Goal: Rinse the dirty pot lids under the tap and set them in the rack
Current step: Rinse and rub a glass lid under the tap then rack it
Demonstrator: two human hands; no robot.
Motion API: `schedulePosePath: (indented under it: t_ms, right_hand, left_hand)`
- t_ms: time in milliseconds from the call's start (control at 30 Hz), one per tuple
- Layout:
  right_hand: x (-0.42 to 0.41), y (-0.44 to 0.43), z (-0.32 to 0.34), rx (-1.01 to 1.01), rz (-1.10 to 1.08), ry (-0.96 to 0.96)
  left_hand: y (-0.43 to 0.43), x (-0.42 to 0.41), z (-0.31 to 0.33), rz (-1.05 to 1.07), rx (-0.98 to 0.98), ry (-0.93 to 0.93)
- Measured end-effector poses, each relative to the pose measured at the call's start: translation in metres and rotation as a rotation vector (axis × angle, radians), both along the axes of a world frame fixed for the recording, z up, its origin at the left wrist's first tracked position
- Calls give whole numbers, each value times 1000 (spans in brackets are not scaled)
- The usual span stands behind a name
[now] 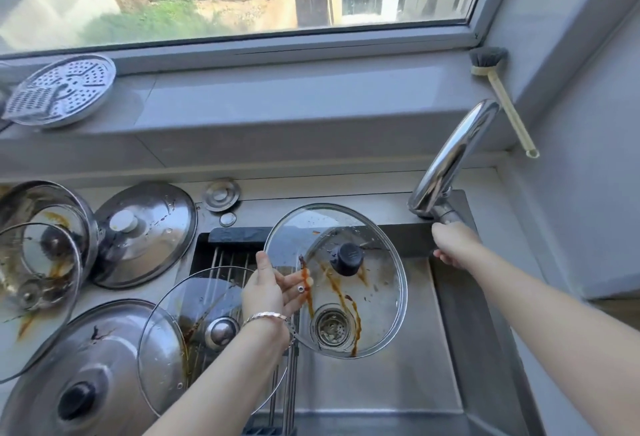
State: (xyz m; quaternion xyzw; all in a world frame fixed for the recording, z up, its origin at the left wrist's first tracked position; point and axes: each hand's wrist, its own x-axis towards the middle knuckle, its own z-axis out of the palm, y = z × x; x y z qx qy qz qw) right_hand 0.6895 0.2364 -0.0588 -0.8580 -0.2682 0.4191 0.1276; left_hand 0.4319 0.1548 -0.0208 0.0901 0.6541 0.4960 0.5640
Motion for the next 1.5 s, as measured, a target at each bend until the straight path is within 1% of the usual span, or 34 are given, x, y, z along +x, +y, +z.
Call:
schedulePosePath:
  t_ms: [67,167,300,433,633,733,800,833,867,900,933,967,1000,1033,1067,1100,1167,1200,1300,1333,1433,1500]
  right_hand:
    - [0,0,-3,13,-55,9]
    - [2,-3,-9,55,-20,0]
    - [8,-11,-17,120,-49,26]
    - [16,-15,-27,172,0,18]
    - [23,-20,-29,177,46,43]
    - [19,-26,-19,170,26,61]
    - [9,-35,-6,231,0,-48]
    - [0,-42,2,323,20,-144]
    - [-12,-52,11,475,105,-228]
    - [-27,-64,23,660,252,-273]
    - [-44,-77,35,812,440,-263]
    - [-60,-89,43,910,656,-233]
    - [-75,-98,46,958,875,-205]
    - [-87,-104,49,937,1064,-183]
    - [-94,-106,51,862,1183,-165]
    - [-98,-103,53,799,1227,-168]
    - [-100,-91,52,715,1217,-234]
    - [-102,-87,51,678,1204,-275]
    - [-122,-93,49,581,1121,-313]
    - [-128,-98,47,564,1135,-316]
    - [-123,-105,43,564,1215,-243]
    - [-116,-103,43,571,1174,-181]
  left_hand:
    - [4,5,1,-11,6,6]
    - [10,13,3,-21,7,21]
    - [14,25,5,-31,12,49]
    - [14,32,6,-50,11,52]
    - [14,37,6,-61,21,41]
    - [13,39,6,-56,10,51]
    - [13,40,8,-51,5,57]
    - [13,41,7,-49,6,51]
    - [13,42,7,-52,4,48]
    - [12,44,8,-57,4,48]
    - [11,47,8,-61,7,54]
    - [10,49,6,-63,15,77]
    - [8,52,6,-71,21,125]
    - [7,54,6,-74,28,169]
    - [5,56,6,-70,26,191]
    - [3,57,5,-63,10,175]
    - [0,58,9,-53,-33,80]
    - [0,58,10,-51,-45,65]
    - [-1,55,10,-74,-49,197]
    - [-4,54,10,-63,-65,210]
    - [-14,50,7,-29,-135,109]
    - [-19,51,6,8,-145,69]
